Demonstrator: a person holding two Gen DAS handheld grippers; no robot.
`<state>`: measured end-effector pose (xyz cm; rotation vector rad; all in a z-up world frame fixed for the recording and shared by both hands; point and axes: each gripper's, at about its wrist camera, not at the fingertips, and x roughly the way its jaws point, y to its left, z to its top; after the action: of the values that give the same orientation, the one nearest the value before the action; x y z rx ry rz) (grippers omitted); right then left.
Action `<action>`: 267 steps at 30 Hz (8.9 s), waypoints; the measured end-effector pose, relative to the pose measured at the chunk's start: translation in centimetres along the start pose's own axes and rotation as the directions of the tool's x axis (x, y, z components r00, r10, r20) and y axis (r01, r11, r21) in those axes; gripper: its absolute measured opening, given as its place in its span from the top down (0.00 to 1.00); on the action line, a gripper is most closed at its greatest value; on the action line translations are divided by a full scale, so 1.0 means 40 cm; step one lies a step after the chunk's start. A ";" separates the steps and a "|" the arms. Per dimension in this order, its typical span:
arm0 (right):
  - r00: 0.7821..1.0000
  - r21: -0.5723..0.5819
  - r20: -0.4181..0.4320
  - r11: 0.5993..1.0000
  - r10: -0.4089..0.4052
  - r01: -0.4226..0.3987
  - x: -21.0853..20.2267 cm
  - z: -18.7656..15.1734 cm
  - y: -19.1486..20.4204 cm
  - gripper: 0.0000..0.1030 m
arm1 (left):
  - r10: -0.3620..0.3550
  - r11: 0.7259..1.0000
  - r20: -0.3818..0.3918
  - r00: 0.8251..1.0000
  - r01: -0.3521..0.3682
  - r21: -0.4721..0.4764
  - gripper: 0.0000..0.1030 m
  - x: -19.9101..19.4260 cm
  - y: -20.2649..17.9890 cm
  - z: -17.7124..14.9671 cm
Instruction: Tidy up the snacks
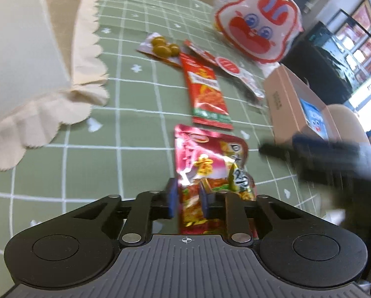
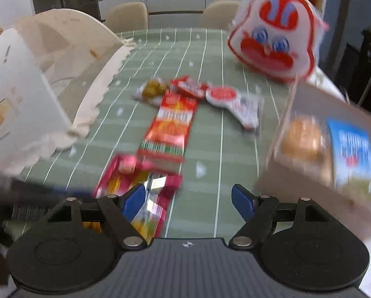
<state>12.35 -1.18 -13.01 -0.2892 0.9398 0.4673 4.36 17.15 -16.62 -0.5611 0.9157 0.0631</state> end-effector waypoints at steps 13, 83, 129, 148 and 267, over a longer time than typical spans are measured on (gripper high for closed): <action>0.994 -0.035 -0.107 0.999 -0.017 0.014 0.235 0.146 0.069 0.52 | -0.054 0.998 0.016 0.998 0.055 -0.042 0.78 -0.042 0.034 -0.060; 0.995 0.166 -0.005 0.981 -0.097 0.097 -0.022 -0.179 -0.144 0.61 | -0.200 0.973 -0.038 0.979 0.203 0.113 0.55 0.126 -0.138 0.049; 0.997 0.156 -0.033 0.985 -0.070 0.074 -0.171 -0.379 -0.117 0.18 | 0.023 0.910 -0.130 0.991 0.033 0.414 0.78 -0.076 -0.193 -0.055; 0.987 -0.006 -0.131 0.996 -0.092 0.092 -0.170 -0.365 0.008 0.14 | 0.032 0.942 -0.094 0.995 0.002 0.335 0.77 -0.065 -0.201 -0.101; 0.929 -0.061 -0.208 0.944 0.307 -0.325 0.202 0.327 -0.067 0.29 | 0.035 0.972 0.048 0.998 -0.023 -0.232 0.67 -0.041 0.002 0.054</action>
<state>26.96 4.26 -12.22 -0.2733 1.1656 0.7933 4.91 18.54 -14.36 -0.7591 0.8716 0.2121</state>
